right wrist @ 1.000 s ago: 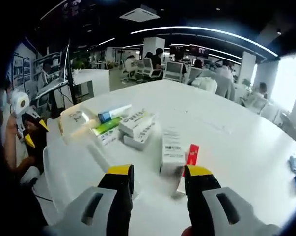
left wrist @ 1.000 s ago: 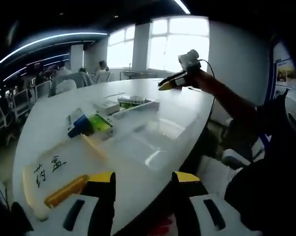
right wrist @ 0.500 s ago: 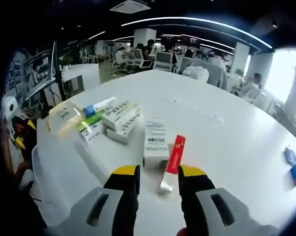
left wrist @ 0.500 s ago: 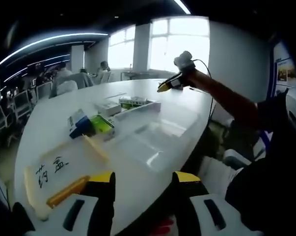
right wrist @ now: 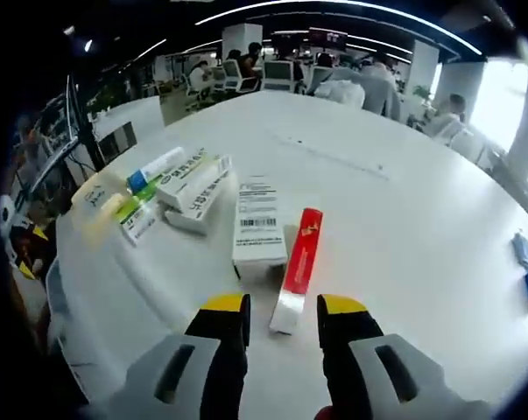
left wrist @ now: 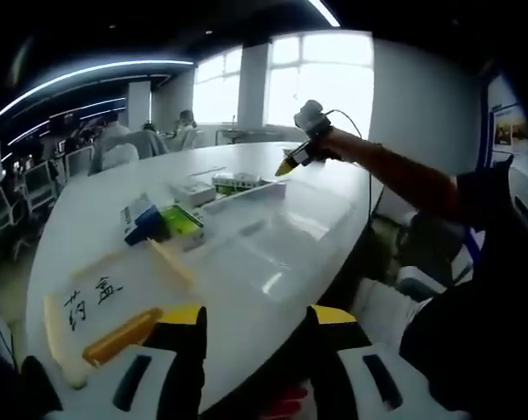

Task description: Arrange the small medicine boxes into an aligned row inside the storage area until every box is upright, visible, and separated from the surrounding clutter.

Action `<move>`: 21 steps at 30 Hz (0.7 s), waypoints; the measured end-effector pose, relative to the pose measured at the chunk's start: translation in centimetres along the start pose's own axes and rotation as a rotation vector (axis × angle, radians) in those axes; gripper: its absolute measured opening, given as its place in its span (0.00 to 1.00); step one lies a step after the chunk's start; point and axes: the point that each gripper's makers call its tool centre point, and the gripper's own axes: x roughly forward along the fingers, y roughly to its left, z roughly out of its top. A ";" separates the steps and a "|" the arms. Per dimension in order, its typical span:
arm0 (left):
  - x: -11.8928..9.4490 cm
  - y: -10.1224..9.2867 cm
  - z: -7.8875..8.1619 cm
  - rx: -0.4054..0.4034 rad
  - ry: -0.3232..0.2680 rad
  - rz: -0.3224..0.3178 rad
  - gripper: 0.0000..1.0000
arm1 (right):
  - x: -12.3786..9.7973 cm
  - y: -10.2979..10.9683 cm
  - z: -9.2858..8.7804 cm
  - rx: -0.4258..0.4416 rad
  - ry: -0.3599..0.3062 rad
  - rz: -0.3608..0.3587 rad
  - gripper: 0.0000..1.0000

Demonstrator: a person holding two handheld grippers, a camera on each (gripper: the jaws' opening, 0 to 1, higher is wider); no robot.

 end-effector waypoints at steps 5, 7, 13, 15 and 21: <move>-0.3 0.2 -0.5 -0.012 0.001 0.006 0.45 | 0.4 -0.8 0.3 -0.004 0.046 -0.009 0.29; -0.3 0.2 -0.6 -0.014 0.001 0.007 0.45 | 0.6 -1.1 0.3 -0.009 0.067 -0.013 0.28; -0.1 -0.1 -0.9 -0.016 0.009 -0.005 0.45 | 1.3 -0.8 0.0 0.023 0.140 0.024 0.26; -0.1 -0.1 -0.9 -0.016 0.010 -0.004 0.45 | 1.4 -1.0 -0.1 0.025 0.171 0.018 0.26; -0.5 0.8 -1.1 -0.041 -0.002 0.013 0.45 | 2.1 -0.8 -0.4 0.042 0.259 0.022 0.27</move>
